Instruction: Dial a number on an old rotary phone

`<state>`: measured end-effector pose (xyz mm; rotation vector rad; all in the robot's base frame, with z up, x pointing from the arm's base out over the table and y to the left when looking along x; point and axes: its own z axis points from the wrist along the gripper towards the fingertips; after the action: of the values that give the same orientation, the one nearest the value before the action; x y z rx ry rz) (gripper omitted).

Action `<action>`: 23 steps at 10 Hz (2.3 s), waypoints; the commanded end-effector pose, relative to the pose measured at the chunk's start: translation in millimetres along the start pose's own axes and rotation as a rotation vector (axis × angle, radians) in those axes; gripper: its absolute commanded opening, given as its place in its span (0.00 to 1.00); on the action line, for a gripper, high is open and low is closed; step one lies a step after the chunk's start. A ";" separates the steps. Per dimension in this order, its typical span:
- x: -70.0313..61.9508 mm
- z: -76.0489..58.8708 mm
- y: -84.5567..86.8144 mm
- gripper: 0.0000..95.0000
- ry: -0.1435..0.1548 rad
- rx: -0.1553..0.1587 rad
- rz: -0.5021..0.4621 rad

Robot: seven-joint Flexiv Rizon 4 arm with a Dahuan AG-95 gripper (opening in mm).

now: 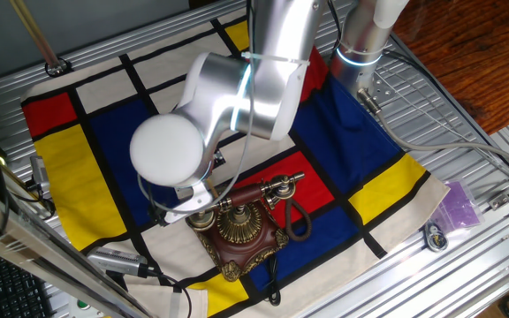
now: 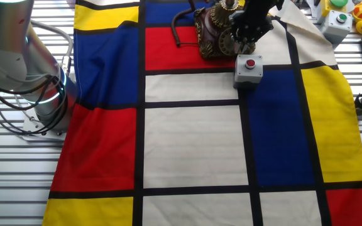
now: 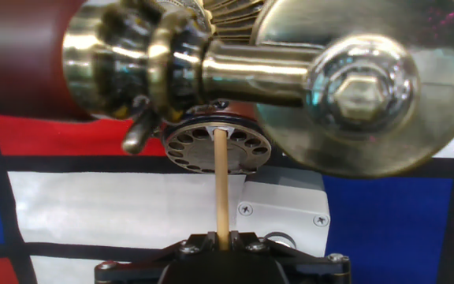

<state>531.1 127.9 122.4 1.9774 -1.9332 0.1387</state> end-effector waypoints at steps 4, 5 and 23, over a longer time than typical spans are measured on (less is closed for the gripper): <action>-0.5 -0.9 -1.1 0.00 -0.002 -0.021 0.007; -0.3 -0.8 -1.1 0.00 -0.003 -0.025 0.010; 3.1 0.9 -7.1 0.00 -0.021 -0.086 0.048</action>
<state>537.7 124.1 120.9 1.8893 -1.9667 0.0488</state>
